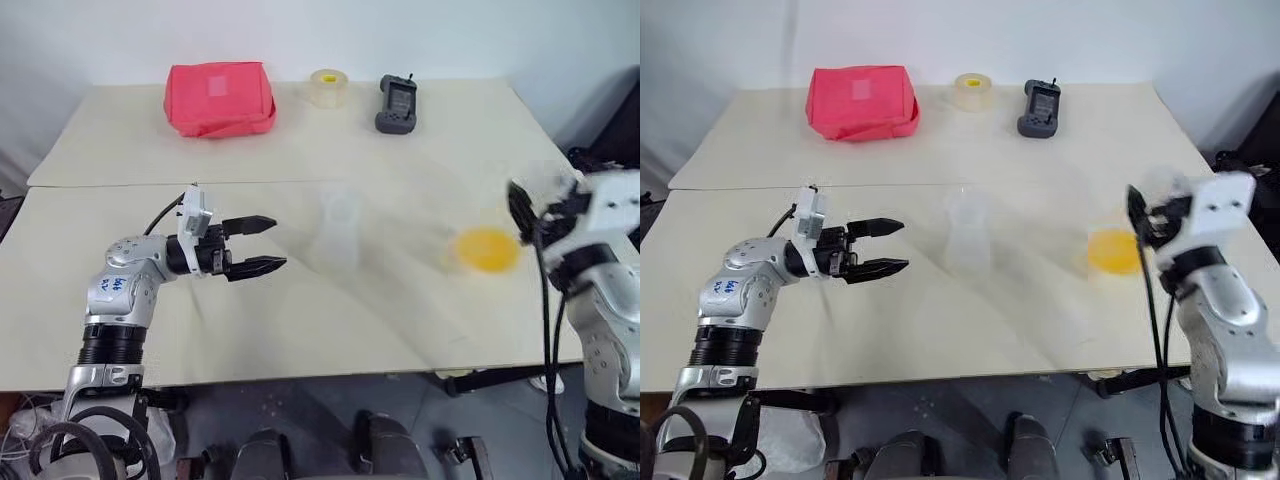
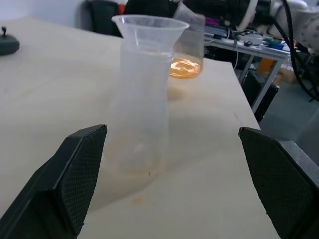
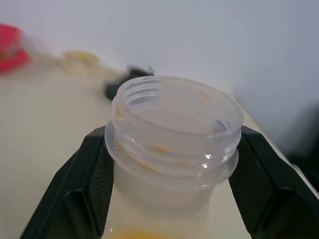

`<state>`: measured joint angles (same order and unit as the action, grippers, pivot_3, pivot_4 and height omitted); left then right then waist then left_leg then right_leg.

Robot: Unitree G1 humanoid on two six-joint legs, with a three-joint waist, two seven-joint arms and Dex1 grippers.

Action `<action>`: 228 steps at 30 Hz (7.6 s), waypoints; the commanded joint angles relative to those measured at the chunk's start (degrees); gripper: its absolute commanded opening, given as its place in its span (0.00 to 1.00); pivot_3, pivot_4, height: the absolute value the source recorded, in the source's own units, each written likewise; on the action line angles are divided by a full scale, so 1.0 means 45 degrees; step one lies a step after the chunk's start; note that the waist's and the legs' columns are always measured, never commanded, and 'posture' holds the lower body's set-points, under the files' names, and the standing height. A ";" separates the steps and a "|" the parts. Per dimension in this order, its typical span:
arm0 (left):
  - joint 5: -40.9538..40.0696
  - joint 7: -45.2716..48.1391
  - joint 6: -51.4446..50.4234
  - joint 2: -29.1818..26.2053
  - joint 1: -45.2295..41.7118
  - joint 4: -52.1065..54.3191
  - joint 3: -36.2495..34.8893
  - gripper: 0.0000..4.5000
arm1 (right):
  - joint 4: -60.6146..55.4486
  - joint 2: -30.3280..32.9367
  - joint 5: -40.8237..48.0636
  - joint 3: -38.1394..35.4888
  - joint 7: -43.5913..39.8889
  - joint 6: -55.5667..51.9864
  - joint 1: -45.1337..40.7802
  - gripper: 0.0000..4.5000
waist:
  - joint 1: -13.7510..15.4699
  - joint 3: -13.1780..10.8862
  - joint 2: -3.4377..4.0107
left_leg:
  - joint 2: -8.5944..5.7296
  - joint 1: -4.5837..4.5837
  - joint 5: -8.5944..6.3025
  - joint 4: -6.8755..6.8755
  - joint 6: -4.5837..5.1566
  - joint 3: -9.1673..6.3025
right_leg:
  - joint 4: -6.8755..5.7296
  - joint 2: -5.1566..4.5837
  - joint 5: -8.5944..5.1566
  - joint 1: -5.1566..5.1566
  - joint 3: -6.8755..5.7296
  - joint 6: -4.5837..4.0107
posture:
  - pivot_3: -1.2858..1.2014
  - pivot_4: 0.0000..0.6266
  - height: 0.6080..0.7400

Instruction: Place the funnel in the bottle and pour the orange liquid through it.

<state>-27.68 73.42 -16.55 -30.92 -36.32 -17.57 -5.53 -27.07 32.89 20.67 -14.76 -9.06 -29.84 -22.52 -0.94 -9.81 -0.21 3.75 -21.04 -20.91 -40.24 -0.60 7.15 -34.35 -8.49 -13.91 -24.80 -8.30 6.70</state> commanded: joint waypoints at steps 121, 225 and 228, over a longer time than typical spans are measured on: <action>-0.0029 0.1706 0.2871 0.0914 -0.1452 -0.3295 -0.0796 1.00 | 0.8046 0.1880 -1.7434 0.7702 0.0883 1.4274 -0.7503 0.61 | -0.0264 0.0000 -0.0002 | -0.0003 -0.0056 0.0007 0.0039 -0.0012 0.0018 | 0.0011 -0.0002 0.0007 -0.0073 -0.0008 0.0017 | 0.52 0.24 1.00; 0.0632 -0.2298 0.1082 0.0515 -0.0875 -0.1834 -0.0835 1.00 | 0.3355 -0.2839 -0.2806 -0.1212 -0.2234 0.0749 -0.1733 0.61 | -0.0173 0.0000 -0.0001 | -0.0008 -0.0042 0.0008 0.0040 -0.0014 0.0025 | -0.0024 -0.0003 0.0008 -0.0080 0.0009 0.0018 | 0.52 0.24 1.00; 0.0688 -0.2548 0.0757 0.0418 -0.0816 -0.1609 -0.0857 1.00 | 0.3143 -0.2882 -0.2587 -0.1135 -0.1944 0.0738 -0.1508 0.61 | -0.0197 0.0000 0.0000 | -0.0007 -0.0034 0.0010 0.0037 -0.0017 0.0024 | -0.0034 -0.0002 0.0008 -0.0080 0.0015 0.0018 | 0.52 0.24 1.00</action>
<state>-23.62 62.58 -12.55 -28.09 -40.12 -27.03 -8.29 -9.81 19.75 7.94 -18.95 -18.93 -27.55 -29.39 -1.83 -9.81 -0.21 3.72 -21.16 -20.86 -40.07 -0.68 7.26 -34.53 -8.50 -13.87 -25.16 -8.21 6.78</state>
